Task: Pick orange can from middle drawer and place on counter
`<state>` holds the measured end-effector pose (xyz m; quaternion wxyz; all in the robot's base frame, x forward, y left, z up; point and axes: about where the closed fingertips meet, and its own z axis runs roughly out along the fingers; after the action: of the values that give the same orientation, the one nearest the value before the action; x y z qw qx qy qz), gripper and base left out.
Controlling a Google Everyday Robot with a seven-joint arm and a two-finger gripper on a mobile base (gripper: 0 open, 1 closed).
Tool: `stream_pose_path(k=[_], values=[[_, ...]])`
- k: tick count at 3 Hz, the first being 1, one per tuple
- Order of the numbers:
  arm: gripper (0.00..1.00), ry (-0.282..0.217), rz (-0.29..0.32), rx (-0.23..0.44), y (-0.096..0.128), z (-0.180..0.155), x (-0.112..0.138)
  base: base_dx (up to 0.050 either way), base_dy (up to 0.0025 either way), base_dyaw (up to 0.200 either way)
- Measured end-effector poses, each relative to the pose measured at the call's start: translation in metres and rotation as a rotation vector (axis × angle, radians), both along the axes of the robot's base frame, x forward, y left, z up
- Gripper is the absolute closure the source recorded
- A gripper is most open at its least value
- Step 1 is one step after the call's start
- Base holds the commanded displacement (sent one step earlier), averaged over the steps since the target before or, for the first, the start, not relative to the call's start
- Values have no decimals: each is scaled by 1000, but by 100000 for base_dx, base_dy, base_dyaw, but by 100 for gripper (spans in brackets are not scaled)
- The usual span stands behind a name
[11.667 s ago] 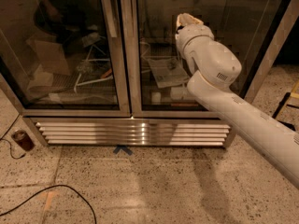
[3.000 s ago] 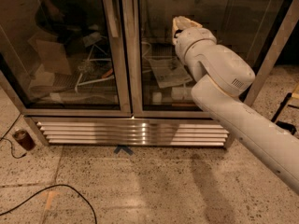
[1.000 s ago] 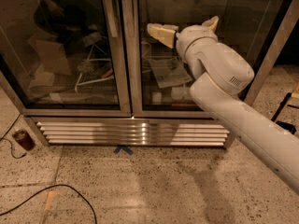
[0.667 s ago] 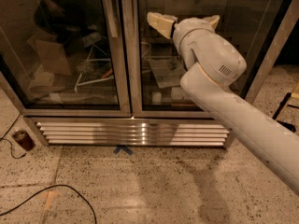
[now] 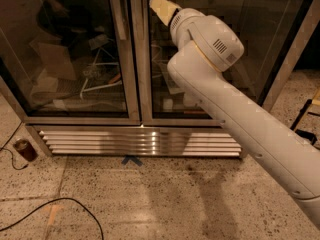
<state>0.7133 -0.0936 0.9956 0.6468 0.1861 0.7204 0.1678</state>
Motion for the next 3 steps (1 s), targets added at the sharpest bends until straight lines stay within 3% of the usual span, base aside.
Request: stream_pose_path(k=[1,2,3], values=[[0,84,-65,101,2,-2,-5,0,0,0],[0,86,-59,48,0,-6,-3,0,0,0],[0,85,-58,44,0,-6,-3,0,0,0]])
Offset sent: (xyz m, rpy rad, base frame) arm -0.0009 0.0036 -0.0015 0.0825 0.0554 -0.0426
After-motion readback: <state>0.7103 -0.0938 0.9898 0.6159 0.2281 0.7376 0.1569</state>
